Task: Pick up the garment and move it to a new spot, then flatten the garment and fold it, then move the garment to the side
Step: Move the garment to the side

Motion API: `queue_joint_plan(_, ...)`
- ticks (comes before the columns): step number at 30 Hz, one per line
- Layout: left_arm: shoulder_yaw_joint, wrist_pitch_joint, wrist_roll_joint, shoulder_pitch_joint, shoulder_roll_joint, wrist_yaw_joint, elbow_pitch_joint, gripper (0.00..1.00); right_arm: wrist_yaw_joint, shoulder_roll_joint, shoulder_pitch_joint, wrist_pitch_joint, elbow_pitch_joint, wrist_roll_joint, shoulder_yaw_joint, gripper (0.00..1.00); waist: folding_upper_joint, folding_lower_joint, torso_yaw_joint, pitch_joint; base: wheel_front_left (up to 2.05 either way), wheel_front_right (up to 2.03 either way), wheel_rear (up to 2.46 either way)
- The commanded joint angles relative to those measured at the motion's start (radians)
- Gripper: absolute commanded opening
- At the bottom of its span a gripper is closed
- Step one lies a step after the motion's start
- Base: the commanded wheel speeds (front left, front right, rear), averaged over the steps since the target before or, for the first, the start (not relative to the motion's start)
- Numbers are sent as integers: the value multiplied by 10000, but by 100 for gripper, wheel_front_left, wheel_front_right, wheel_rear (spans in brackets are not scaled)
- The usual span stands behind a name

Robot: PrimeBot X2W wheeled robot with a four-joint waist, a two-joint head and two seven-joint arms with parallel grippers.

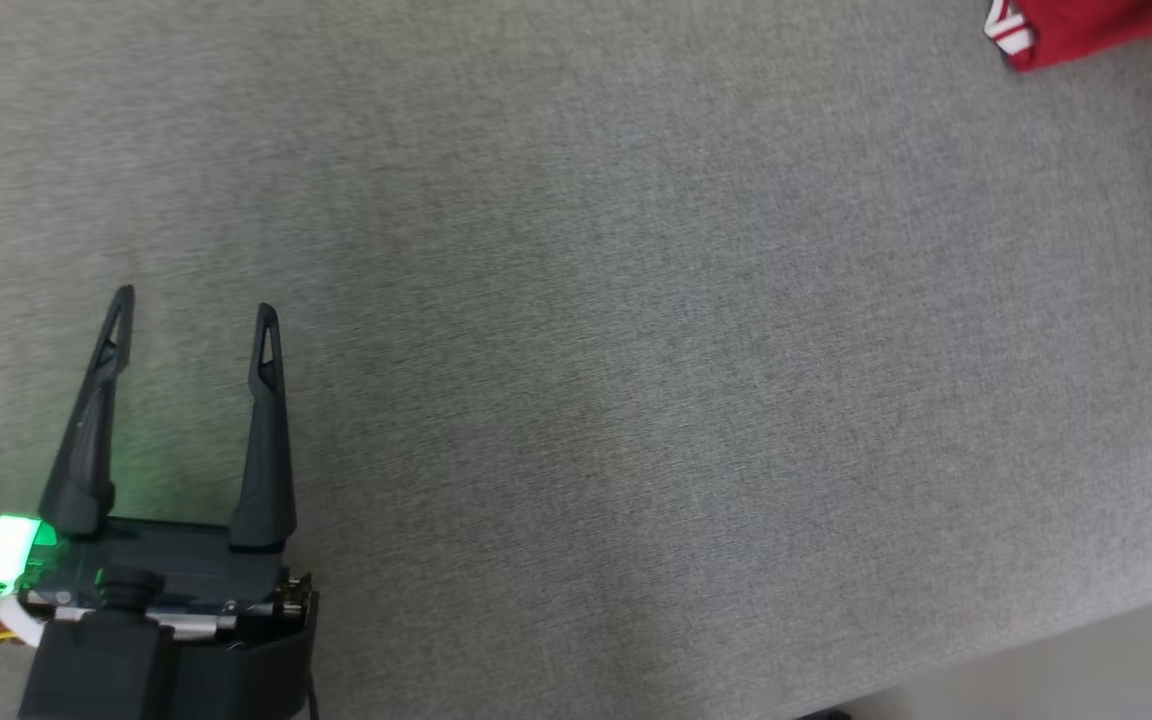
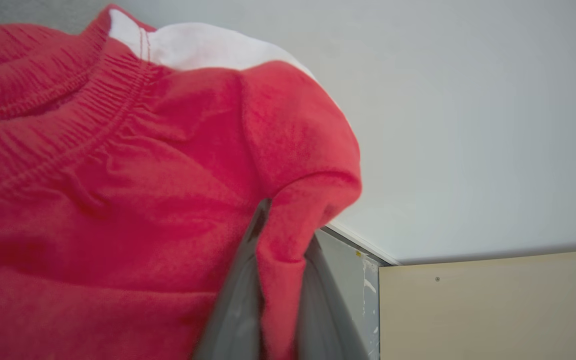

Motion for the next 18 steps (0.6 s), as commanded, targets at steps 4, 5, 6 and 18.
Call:
queue_joint_plan(4,-105,-29,103,-186,235,133,-314,100,-19,-62,-339,-141,253,-373,48,0,-2,-1,-313,411,0,0,0)
queue_joint_plan(5,-134,-29,112,-195,283,153,-378,100,-19,-34,-427,-207,372,-472,56,0,-2,-1,-326,456,0,0,0)
queue_joint_plan(6,-174,-29,135,-224,316,185,-446,100,-19,23,-445,-244,471,-551,64,0,-2,-1,-335,492,0,0,0)
queue_joint_plan(18,-504,-26,-5,-272,652,665,-652,100,-19,794,-1047,-993,1950,-1501,44,100,-2,-1,-279,776,0,0,0)
